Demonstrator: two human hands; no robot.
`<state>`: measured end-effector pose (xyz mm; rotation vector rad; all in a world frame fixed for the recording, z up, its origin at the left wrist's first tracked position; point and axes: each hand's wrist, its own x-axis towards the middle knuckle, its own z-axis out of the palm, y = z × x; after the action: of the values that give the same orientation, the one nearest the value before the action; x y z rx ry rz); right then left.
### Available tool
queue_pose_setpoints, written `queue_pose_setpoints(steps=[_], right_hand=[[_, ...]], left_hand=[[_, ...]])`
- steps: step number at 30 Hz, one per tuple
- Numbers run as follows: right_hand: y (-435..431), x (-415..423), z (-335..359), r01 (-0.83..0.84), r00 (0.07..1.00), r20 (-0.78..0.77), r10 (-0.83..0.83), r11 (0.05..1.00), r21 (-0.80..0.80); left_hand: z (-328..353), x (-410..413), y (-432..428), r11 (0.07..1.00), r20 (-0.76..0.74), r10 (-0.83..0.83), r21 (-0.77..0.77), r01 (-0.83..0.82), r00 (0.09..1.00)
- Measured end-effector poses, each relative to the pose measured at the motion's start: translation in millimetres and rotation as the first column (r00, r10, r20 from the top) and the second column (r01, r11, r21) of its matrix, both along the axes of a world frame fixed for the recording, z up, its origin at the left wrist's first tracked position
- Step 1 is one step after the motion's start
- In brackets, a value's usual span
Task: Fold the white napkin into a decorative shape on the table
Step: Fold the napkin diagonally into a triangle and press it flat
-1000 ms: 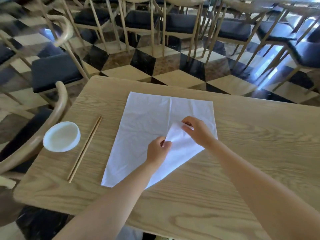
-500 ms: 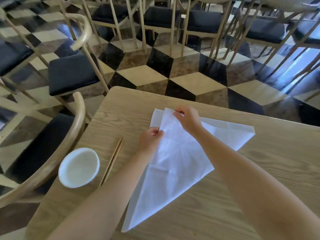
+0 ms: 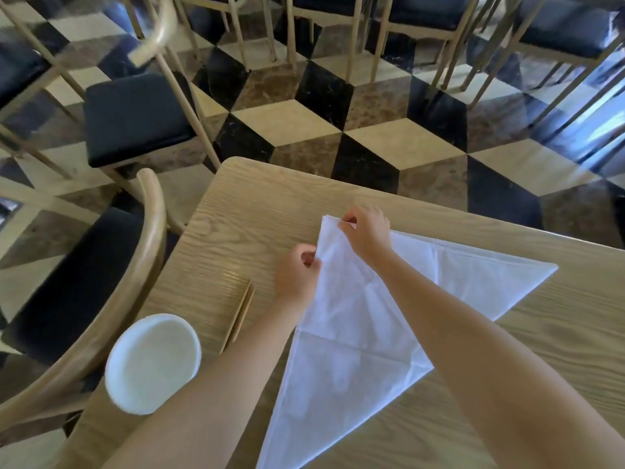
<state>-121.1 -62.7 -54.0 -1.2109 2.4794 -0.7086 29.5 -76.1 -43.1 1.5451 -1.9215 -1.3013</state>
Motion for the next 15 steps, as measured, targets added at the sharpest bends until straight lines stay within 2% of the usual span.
queue_pose_setpoints(steps=[4,9,12,15], right_hand=[[1,2,-6,0.013,1.000,-0.028,-0.014,1.000,-0.021],[20,6,3,0.065,0.998,0.017,-0.063,0.986,-0.151],[55,16,9,-0.004,0.999,-0.035,-0.002,0.988,-0.156],[102,28,7,-0.059,0.997,-0.062,0.049,0.986,-0.154]], left_hand=[[-3,0,3,0.998,-0.009,-0.018,-0.055,0.017,1.000],[-4,9,21,0.989,-0.087,-0.018,-0.147,0.005,0.996],[-8,15,34,0.975,-0.097,-0.063,-0.218,0.040,0.993],[-8,10,30,0.986,-0.107,-0.024,-0.168,0.006,0.994]])
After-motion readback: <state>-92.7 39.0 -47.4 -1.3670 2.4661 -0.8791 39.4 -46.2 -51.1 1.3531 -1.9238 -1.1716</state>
